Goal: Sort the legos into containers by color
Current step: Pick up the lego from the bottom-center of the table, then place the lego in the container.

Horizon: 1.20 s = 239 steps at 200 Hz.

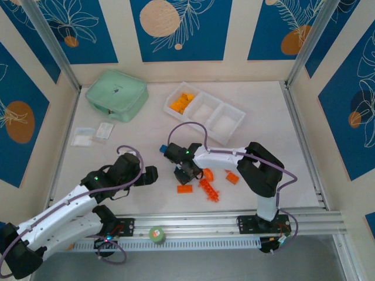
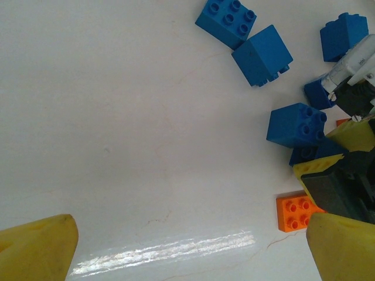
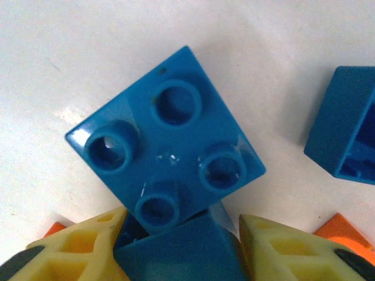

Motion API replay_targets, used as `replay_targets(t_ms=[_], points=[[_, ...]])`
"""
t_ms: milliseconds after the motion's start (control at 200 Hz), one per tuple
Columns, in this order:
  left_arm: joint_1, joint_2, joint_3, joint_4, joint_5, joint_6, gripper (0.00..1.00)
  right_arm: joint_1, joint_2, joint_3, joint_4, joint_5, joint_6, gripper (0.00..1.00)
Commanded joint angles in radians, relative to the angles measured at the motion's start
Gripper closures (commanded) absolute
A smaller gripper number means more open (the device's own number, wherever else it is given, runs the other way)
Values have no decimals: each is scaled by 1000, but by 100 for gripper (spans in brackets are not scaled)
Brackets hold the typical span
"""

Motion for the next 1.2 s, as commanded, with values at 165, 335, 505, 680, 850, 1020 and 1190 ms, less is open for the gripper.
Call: replay_targets(t_ms=[165,335,505,680,850,1020,1190], points=[[-8,14,8,5,-3,-9,1,-2,-42,9,-7,-11,-10,70],[-8,41,31,12,5,0,1,-21,-90,5,-8,-18,-13,75],[-7,52,44,31,13,12,1,-64,-142,11,-1,-52,-11,78],[-6,60,63,48,1,38,1,-149,-180,69,-18,-72,-11,79],[7,112,117,79,-14,71,1,-260,-157,162,8,-66,-6,79],[32,206,194,109,-10,116,1,-340,-37,317,29,-24,-33,79],[73,307,259,139,9,144,1,-405,130,507,26,31,-69,79]])
